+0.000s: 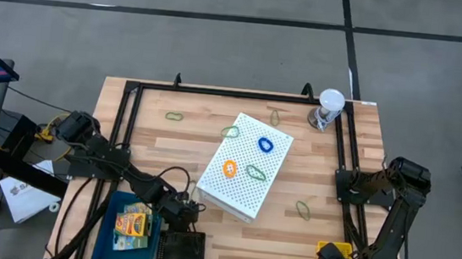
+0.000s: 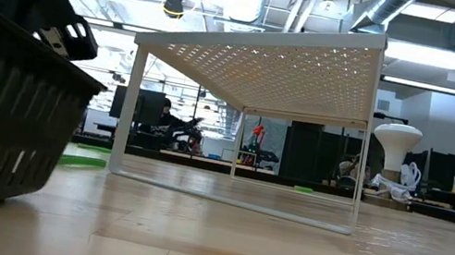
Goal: Pick & Place Office Desk Supplies
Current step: Adjust the black bin
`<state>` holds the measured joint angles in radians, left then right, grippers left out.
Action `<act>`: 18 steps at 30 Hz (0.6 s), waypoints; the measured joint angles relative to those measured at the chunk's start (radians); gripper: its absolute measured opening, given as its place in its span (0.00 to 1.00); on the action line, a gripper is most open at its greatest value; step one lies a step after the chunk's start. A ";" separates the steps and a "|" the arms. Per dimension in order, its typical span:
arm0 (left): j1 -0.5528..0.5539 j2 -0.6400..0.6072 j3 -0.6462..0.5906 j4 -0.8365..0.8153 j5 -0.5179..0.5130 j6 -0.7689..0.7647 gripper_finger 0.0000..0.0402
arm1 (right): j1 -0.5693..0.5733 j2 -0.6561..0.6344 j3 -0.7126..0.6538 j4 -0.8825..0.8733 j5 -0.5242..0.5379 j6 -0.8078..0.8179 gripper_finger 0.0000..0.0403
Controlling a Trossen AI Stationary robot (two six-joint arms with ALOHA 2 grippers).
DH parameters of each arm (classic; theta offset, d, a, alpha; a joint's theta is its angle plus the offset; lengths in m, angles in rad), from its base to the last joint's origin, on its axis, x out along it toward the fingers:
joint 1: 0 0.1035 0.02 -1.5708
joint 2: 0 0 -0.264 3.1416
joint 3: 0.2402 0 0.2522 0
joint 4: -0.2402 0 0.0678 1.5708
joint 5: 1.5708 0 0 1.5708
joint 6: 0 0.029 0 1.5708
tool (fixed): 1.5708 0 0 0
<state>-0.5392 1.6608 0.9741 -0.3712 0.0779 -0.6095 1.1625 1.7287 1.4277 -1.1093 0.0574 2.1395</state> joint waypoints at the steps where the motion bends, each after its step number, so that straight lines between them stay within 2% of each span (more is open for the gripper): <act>1: -0.001 0.000 0.000 0.000 0.002 0.002 0.00 | 0.000 0.000 0.000 0.000 0.000 0.000 0.19; 13: -0.004 0.000 0.000 0.012 0.026 0.060 0.00 | -0.008 0.000 0.000 0.000 0.003 0.000 0.19; 18: 0.029 -0.025 0.000 -0.013 -0.035 0.063 0.00 | -0.022 0.000 0.000 -0.002 0.004 0.000 0.19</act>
<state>-0.5097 1.6358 0.9741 -0.3839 0.0426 -0.5463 1.1401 1.7287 1.4277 -1.1116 0.0616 2.1399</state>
